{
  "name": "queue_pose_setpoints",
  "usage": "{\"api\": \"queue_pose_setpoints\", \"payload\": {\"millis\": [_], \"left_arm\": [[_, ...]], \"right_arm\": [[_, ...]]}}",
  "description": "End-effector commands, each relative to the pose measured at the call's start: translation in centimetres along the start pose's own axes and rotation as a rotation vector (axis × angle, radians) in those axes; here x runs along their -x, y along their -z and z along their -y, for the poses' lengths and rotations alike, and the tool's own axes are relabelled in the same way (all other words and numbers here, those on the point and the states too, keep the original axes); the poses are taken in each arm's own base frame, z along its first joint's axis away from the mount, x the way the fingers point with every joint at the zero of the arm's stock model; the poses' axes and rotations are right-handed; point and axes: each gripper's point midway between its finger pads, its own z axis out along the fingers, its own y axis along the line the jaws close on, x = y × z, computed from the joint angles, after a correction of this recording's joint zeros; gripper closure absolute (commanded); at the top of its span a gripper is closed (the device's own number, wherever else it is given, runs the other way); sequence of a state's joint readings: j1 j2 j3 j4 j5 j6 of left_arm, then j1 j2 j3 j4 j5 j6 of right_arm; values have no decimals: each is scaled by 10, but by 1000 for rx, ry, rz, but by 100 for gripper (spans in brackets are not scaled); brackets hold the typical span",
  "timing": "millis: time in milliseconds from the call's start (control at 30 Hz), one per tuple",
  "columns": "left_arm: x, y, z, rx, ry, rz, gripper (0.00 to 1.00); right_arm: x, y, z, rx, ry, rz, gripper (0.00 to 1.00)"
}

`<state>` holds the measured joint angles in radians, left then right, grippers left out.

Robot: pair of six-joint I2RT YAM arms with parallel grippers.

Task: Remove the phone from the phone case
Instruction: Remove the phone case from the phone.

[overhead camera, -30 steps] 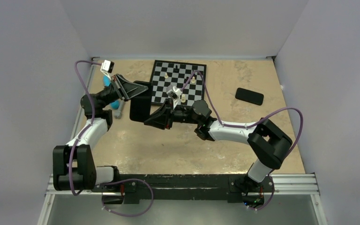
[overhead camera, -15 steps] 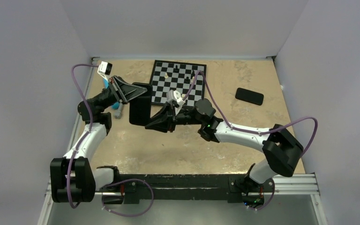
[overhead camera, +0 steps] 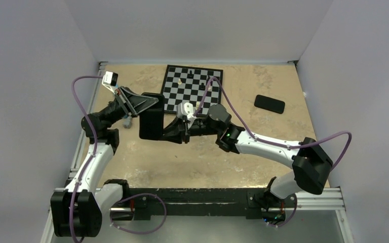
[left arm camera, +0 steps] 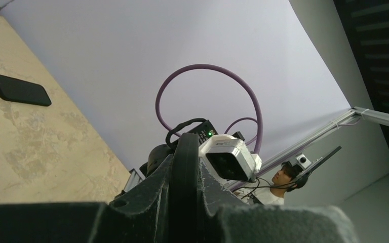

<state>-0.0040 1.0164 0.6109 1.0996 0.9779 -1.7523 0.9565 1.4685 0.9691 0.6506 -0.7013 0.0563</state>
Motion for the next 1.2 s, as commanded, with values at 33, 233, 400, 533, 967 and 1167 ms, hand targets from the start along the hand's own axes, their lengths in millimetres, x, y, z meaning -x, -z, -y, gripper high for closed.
{"api": "queue_pose_setpoints", "payload": {"millis": [33, 233, 400, 533, 967, 1167], "left_arm": [[-24, -3, 19, -21, 105, -63, 100], [-24, -4, 19, -24, 103, -34, 100], [-17, -1, 15, 19, 14, 64, 100], [-15, 6, 4, 144, -108, 117, 100], [-21, 39, -9, 312, -220, 254, 100], [-17, 51, -20, 376, -145, 341, 100]], "right_arm": [[17, 11, 72, -305, 147, -18, 100], [22, 23, 91, -484, -9, -6, 100], [2, 34, 64, -452, -208, -72, 78], [-26, 51, 42, -441, -338, -182, 56], [15, 57, -14, -220, -554, -85, 41], [37, 46, -27, -63, -726, 56, 49]]}}
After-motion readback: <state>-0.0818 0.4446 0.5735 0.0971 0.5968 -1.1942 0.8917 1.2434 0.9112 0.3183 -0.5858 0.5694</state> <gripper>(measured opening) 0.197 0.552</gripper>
